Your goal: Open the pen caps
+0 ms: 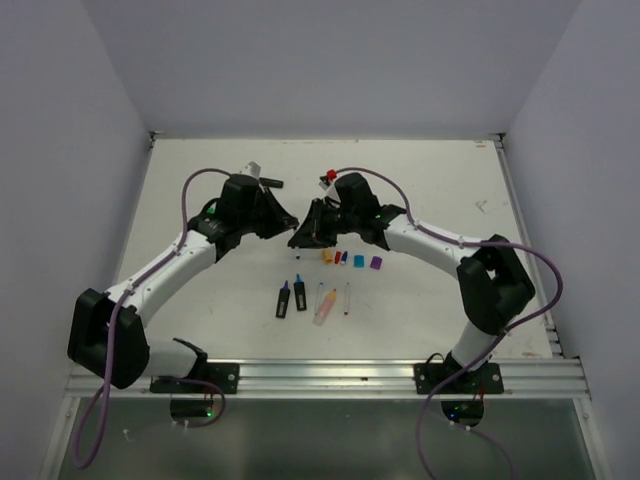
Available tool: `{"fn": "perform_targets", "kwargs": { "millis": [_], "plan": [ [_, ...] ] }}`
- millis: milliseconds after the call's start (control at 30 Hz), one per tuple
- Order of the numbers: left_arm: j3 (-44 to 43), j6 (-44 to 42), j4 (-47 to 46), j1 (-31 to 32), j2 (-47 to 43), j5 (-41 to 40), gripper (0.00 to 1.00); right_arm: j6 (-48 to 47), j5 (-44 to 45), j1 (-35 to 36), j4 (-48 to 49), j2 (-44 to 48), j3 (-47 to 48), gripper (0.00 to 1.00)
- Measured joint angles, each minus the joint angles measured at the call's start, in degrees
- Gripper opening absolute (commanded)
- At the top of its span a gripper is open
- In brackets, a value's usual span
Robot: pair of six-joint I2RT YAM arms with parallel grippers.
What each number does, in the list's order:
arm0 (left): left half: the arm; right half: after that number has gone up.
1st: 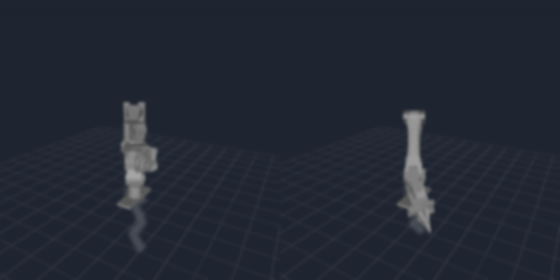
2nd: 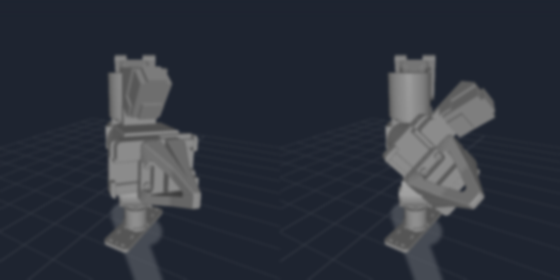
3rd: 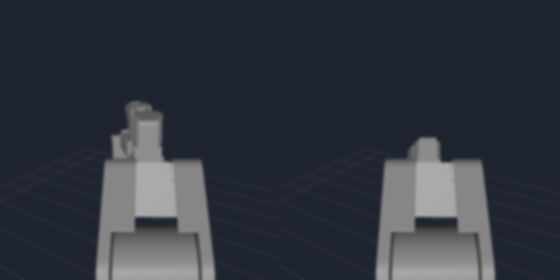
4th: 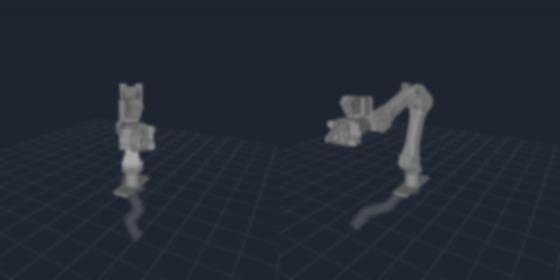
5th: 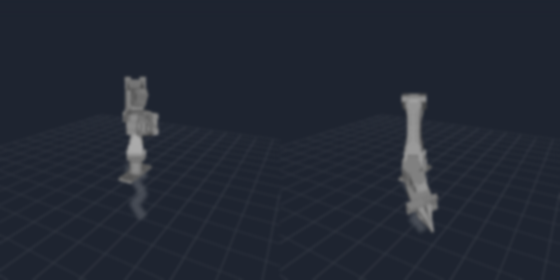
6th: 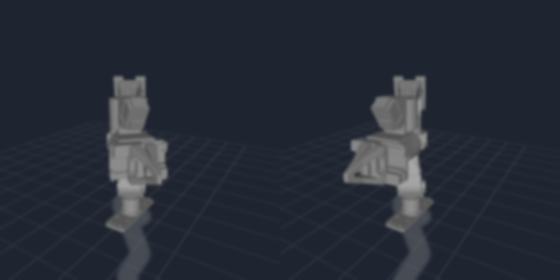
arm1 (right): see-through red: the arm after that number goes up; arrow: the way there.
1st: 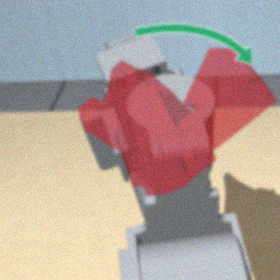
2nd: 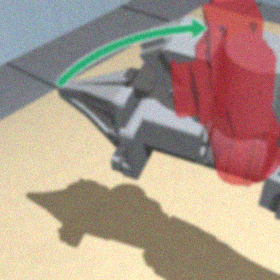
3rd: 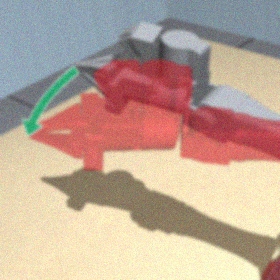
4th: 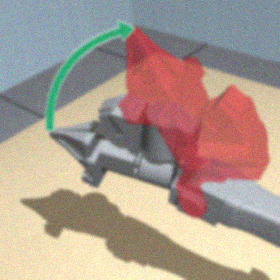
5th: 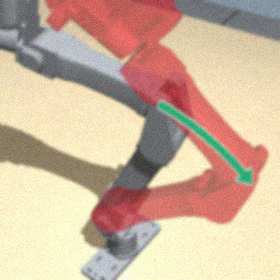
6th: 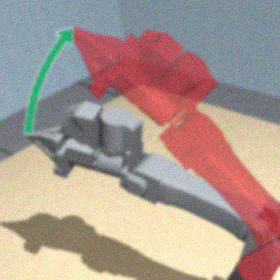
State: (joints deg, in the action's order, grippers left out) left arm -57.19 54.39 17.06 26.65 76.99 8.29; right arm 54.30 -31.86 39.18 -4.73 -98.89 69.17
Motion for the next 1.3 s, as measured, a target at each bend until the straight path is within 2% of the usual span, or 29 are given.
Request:
{"fn": "perform_targets", "kwargs": {
  "millis": [133, 200, 367, 433, 500, 633, 767, 900, 1033, 1133, 1300],
  "plan": [
    [-0.24, 0.48, 1.55, 0.02, 0.11, -0.61, 0.00, -1.38, 2.91, 1.07, -1.68, 0.46, 0.13, 0.00],
    [-2.05, 0.46, 4.09, 0.37, 1.42, -0.59, 0.00, -4.28, 6.58, 2.19, -6.71, 0.68, 2.12, 0.00],
    [-7.58, 0.24, 6.71, 0.85, 3.63, -0.31, 0.00, -15.63, 32.17, 9.11, -29.99, -0.96, 18.29, 0.00],
    [-9.77, 0.02, 8.04, 0.87, 3.69, 0.26, 0.00, -19.34, 40.81, 11.63, -33.86, -1.27, 21.40, 0.00],
    [-10.29, -0.17, 8.76, 1.18, 3.69, 0.87, 0.00, -22.21, 44.44, 12.83, -34.80, -0.66, 21.24, 0.00],
    [-9.33, -0.90, 9.55, 1.18, 4.02, 2.97, 0.00, -25.27, 40.54, 12.22, -30.67, 2.25, 14.91, 0.00],
    [-5.40, -1.01, 7.96, 0.70, 2.84, 6.38, 0.00, -23.52, 25.09, 7.82, -19.63, 8.26, 2.45, 0.00],
    [-3.10, -3.17, 6.75, -3.06, 2.01, 3.28, 0.00, -18.58, 10.78, 3.56, -13.64, 12.31, -7.41, 0.00],
    [-0.87, -4.11, 6.10, -4.74, 1.97, 2.21, 0.00, -11.21, -0.74, 2.03, -1.46, 12.55, -13.64, 0.00],
    [-0.63, -4.68, 5.97, -4.72, 2.40, 2.19, 0.00, -10.47, -0.94, 2.47, -1.57, 12.87, -14.80, 0.00],
    [-4.79, -8.81, 7.85, -4.70, 9.60, 1.16, 0.00, -16.46, 16.26, 2.75, -19.10, 13.66, -7.78, 0.00]
  ]
}}
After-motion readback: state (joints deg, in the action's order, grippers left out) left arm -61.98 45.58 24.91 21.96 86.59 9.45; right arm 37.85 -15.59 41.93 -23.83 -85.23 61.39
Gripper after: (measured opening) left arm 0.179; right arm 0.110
